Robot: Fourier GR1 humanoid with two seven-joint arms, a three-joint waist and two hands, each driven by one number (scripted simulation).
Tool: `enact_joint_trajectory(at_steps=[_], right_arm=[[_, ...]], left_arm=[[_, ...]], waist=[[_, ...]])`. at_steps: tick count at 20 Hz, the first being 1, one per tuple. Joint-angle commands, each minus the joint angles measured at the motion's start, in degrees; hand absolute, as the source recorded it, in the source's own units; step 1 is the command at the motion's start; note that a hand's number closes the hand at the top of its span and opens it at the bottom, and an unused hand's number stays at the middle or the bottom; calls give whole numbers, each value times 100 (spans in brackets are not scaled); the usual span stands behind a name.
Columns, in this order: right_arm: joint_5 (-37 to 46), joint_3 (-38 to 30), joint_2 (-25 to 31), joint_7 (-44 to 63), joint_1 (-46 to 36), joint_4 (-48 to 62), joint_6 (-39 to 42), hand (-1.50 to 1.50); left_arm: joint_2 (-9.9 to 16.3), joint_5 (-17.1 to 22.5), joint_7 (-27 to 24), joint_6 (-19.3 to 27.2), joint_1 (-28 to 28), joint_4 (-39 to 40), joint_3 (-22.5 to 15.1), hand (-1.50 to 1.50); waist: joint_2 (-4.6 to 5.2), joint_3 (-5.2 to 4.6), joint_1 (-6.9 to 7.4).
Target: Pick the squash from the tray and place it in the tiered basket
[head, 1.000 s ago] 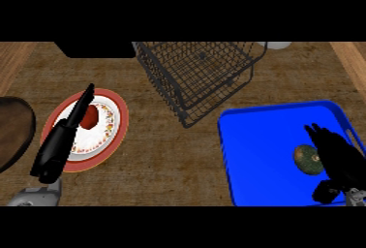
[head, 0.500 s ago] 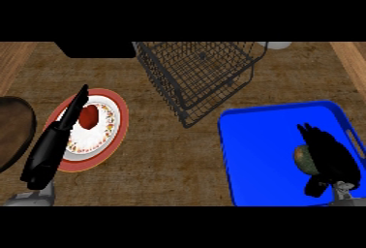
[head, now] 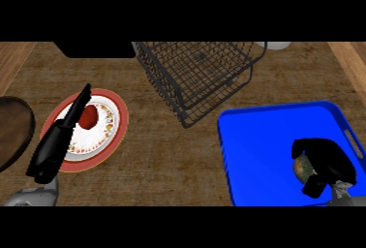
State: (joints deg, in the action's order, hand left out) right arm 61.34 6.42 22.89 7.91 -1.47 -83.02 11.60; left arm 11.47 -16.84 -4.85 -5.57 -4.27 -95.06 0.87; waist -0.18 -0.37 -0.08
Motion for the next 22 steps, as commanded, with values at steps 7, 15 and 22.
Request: enact_joint_trajectory(at_steps=[7, 15, 22], right_arm=[[415, -337, -438, 930, 652, -852, -677, 150], [1130, -792, -1669, 3906, 1482, -2449, -710, 150], [1271, 308, -2270, 4894, 1435, -4907, -371, 150]], left_arm=[[-47, -42, 163, -1, 75, -163, 60, 0], [1, -16, 62, 8, 265, -190, 155, 0], [-182, -187, 171, 126, -128, 105, -2, 0]], waist=[[-16, 30, -118], [-37, 15, -201], [-26, 24, -198]])
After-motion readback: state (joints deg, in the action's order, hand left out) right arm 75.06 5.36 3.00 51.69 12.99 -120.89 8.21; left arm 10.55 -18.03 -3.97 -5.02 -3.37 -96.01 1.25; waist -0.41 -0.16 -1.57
